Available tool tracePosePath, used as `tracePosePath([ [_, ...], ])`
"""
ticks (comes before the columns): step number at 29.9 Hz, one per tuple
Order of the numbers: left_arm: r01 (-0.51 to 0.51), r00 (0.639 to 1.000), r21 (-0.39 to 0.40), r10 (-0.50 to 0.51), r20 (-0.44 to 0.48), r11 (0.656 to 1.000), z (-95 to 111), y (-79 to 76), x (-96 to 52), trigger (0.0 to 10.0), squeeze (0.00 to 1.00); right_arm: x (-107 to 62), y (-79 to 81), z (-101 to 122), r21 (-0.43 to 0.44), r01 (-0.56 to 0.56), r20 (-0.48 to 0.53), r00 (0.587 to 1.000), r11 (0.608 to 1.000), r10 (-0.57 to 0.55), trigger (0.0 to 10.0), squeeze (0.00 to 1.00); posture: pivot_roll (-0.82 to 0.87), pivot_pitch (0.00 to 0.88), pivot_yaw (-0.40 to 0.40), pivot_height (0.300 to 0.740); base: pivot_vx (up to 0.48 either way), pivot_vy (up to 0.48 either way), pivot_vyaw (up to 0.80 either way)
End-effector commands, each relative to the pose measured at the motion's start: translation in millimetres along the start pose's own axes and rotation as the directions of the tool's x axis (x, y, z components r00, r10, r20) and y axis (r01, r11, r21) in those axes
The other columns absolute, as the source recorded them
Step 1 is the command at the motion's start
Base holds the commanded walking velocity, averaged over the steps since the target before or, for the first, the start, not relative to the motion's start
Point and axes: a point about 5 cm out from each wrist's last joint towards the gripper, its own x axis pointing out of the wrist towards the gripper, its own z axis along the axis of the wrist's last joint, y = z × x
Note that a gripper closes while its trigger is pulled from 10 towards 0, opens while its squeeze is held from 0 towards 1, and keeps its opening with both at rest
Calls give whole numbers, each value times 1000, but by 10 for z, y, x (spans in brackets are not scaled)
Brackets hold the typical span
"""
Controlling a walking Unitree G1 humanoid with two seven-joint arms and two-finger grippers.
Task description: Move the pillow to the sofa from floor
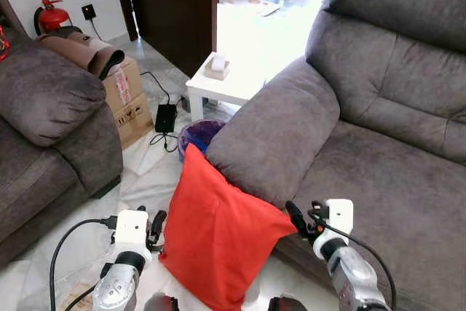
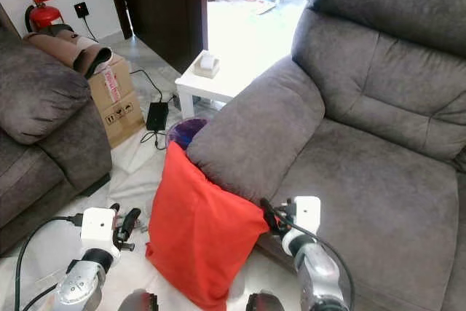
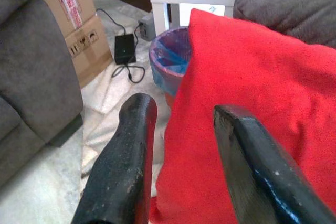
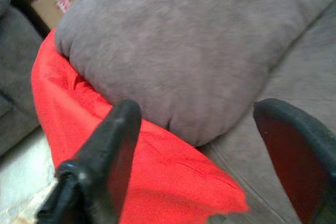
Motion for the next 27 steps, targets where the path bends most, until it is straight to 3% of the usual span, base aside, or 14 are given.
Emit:
tracePosePath([
  [1, -3, 1000, -2, 3, -21, 1000, -19, 41, -21, 10000, 0, 19, 53, -44, -29, -25, -47, 999, 999, 23, 10000, 1000, 95, 193, -5, 632, 0, 0, 0],
  [6, 28, 999, -7, -28, 22, 1000, 204, 77, 95, 10000, 0, 92, 174, -67, -255, -124, -183, 980, 959, 78, 10000, 1000, 132, 209, 23, 632, 0, 0, 0],
  [9, 47, 997, 36, -49, 53, 998, 328, 85, 160, 10000, 0, 90, 207, -122, -283, -148, -228, 970, 948, 83, 10000, 1000, 141, 207, 29, 632, 0, 0, 0],
  [13, 39, 989, 38, -44, 139, 999, 590, 91, 232, 10000, 0, 86, 194, -111, -251, -122, -200, 977, 960, 72, 10000, 1000, 166, 227, 39, 632, 0, 0, 0],
  [16, 39, 988, 36, -44, 148, 999, 620, 87, 229, 10000, 0, 88, 185, -95, -239, -113, -185, 980, 964, 69, 10000, 1000, 169, 231, 43, 632, 0, 0, 0],
  [21, 64, 984, 30, -68, 162, 997, 694, 42, 163, 10000, 0, 93, 143, -50, -304, -129, -192, 979, 944, 72, 10000, 1000, 187, 259, 56, 632, 0, 0, 0],
  [24, 75, 986, 42, -81, 147, 996, 689, 44, 100, 10000, 0, 112, 134, 21, -431, -174, -200, 975, 885, 95, 10000, 1000, 209, 282, 57, 632, 0, 0, 0],
  [27, 72, 987, 42, -77, 140, 997, 698, 59, 65, 10000, 0, 124, 111, 55, -492, -174, -206, 975, 853, 80, 10000, 1000, 220, 291, 54, 632, 0, 0, 0],
])
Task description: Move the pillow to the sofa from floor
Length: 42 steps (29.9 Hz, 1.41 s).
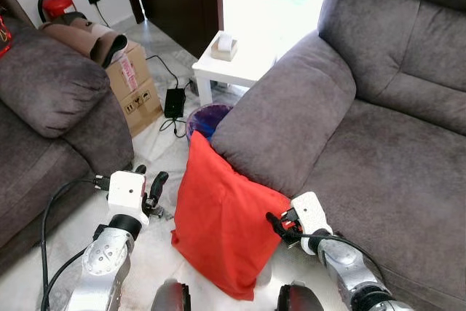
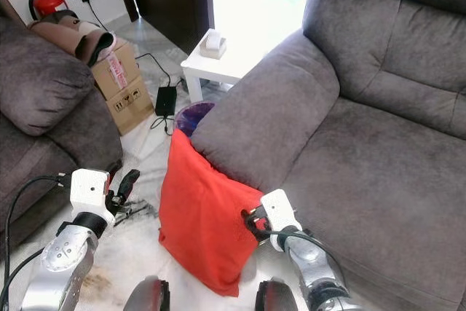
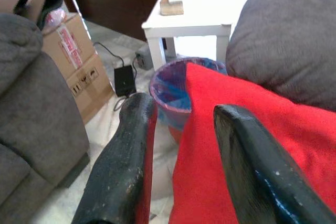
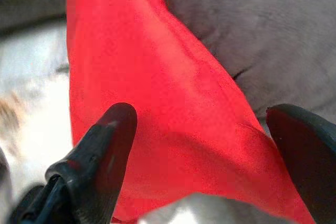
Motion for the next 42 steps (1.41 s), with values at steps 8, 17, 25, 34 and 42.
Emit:
tracePosePath([
  [8, 12, 1000, -5, -12, -29, 1000, 106, 1, -145, 10000, 0, 39, -66, 110, -6, -9, 1, 1000, 1000, 9, 10000, 0, 253, 322, 54, 632, 0, 0, 0],
  [17, 46, 997, -17, -46, -59, 999, 157, -61, -211, 10000, 0, 50, -26, 81, -28, -41, -40, 998, 999, 39, 10000, 0, 270, 336, 57, 632, 0, 0, 0],
  [25, 81, 994, -20, -82, -68, 997, 202, -122, -243, 10000, 0, 31, -37, -26, -52, -12, -123, 992, 999, 6, 10000, 0, 281, 345, 63, 632, 0, 0, 0],
  [34, 99, 991, -13, -100, -90, 995, 216, -145, -292, 10000, 0, 91, 131, 46, 89, -36, -49, 998, 995, 40, 10000, 0, 300, 353, 69, 632, 0, 0, 0],
  [42, 108, 990, -24, -110, -92, 994, 235, -198, -275, 10000, 0, 129, 309, 81, 67, -93, -16, 995, 993, 94, 0, 0, 303, 358, 72, 632, 0, 0, 0],
])
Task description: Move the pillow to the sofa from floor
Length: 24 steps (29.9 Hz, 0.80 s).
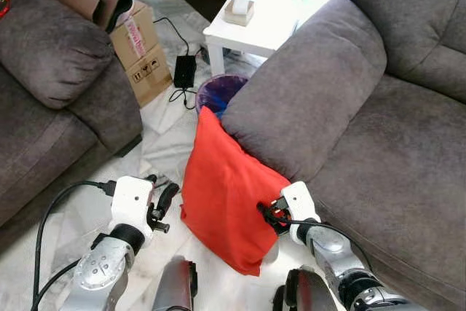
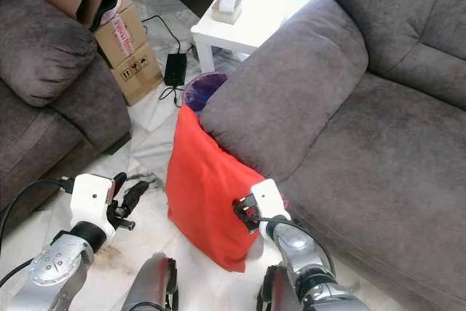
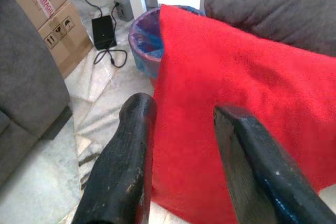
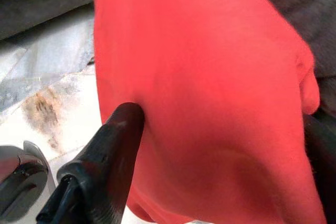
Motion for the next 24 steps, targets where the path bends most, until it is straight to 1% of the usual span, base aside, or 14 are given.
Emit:
tracePosePath([
  [1, -3, 1000, -7, 3, -22, 1000, -30, 3, -24, 10000, 0, -12, 129, -127, -21, -44, -40, 998, 999, 43, 0, 0, 302, 358, 71, 632, 0, 0, 0],
  [4, 2, 1000, 4, -1, -21, 1000, -26, 4, -21, 10000, 0, -19, 126, -139, -9, -43, -37, 998, 999, 42, 0, 0, 303, 357, 69, 632, 0, 0, 0],
  [8, 1, 1000, 3, -1, -29, 1000, -42, 4, -40, 10000, 0, -44, 125, -197, -60, -56, -64, 997, 997, 52, 0, 0, 300, 360, 67, 632, 0, 0, 0],
  [13, 5, 1000, 6, -4, -30, 1000, -40, -12, -33, 10000, 0, -53, 119, -218, -59, -50, -72, 996, 997, 46, 0, 0, 294, 359, 63, 632, 0, 0, 0],
  [16, 7, 1000, 9, -7, -24, 1000, -29, -29, -12, 10000, 0, -55, 116, -221, -58, -46, -72, 997, 997, 41, 0, 0, 294, 359, 63, 632, 0, 0, 0],
  [18, 4, 1000, 16, -4, -26, 1000, -30, -27, 0, 10000, 0, -54, 112, -234, -78, -36, -88, 996, 996, 29, 0, 0, 292, 358, 64, 632, 0, 0, 0],
  [20, 0, 1000, 22, 0, -25, 1000, -31, -24, 14, 10000, 0, -55, 108, -239, -63, -25, -89, 996, 998, 19, 0, 0, 291, 358, 63, 632, 0, 0, 0],
  [24, 0, 1000, 6, 0, -5, 1000, 14, -39, 74, 10000, 0, -49, 117, -230, -64, -26, -85, 996, 998, 20, 0, 0, 287, 356, 62, 632, 0, 0, 0],
])
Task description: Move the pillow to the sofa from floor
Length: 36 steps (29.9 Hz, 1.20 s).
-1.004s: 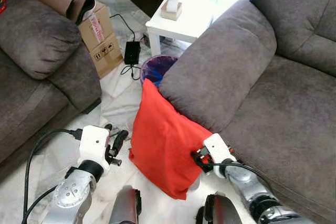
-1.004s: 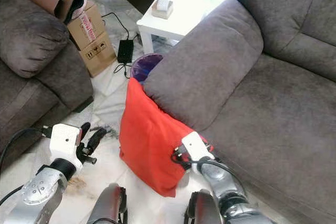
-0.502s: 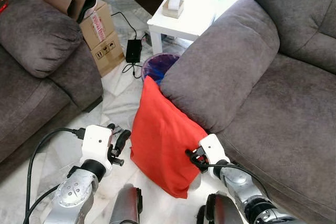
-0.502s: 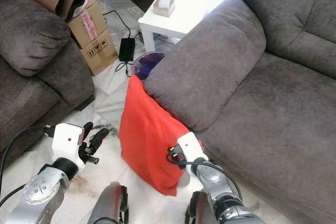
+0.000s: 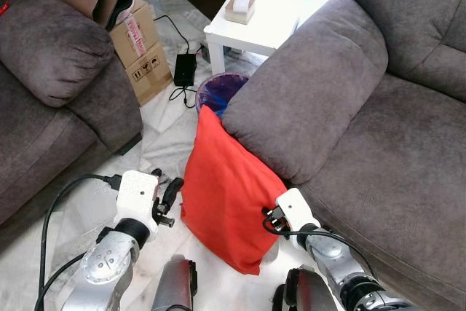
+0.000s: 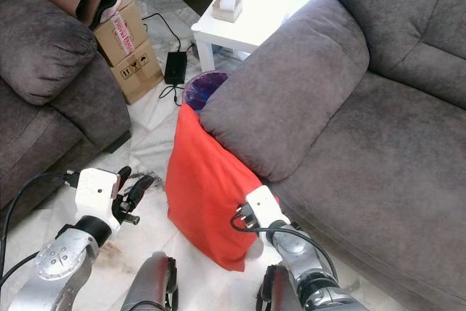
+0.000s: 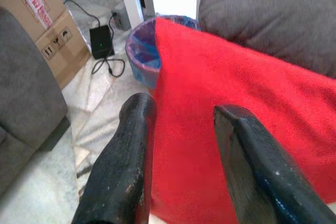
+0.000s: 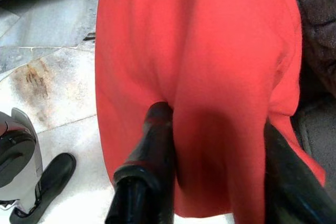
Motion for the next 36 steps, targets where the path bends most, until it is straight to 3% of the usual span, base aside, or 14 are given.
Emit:
tracePosePath([
  [1, -3, 999, -5, 3, -41, 1000, -79, -1, -10, 10000, 0, -17, 111, -131, 13, -31, -46, 998, 999, 32, 0, 0, 286, 356, 62, 632, 0, 0, 0],
  [7, -17, 999, -13, 16, -41, 1000, -98, 1, -4, 10000, 0, -15, 104, -133, 30, -20, -50, 999, 999, 22, 0, 0, 279, 346, 52, 632, 0, 0, 0],
  [20, -32, 999, -24, 32, -22, 999, -97, -15, 80, 10000, 0, -11, 302, -194, 35, -72, -41, 996, 997, 73, 0, 0, 262, 297, 38, 632, 0, 0, 0],
  [26, -39, 999, -35, 38, -22, 999, -137, -21, 120, 10000, 0, 4, 427, -166, 99, -101, 10, 995, 990, 101, 0, 0, 244, 258, 25, 632, 0, 0, 0],
  [36, -64, 996, -62, 60, -71, 996, -366, 39, 137, 10000, 0, 4, 445, -96, 218, -54, 107, 994, 975, 31, 0, 0, 193, 209, 10, 632, 0, 0, 0],
])
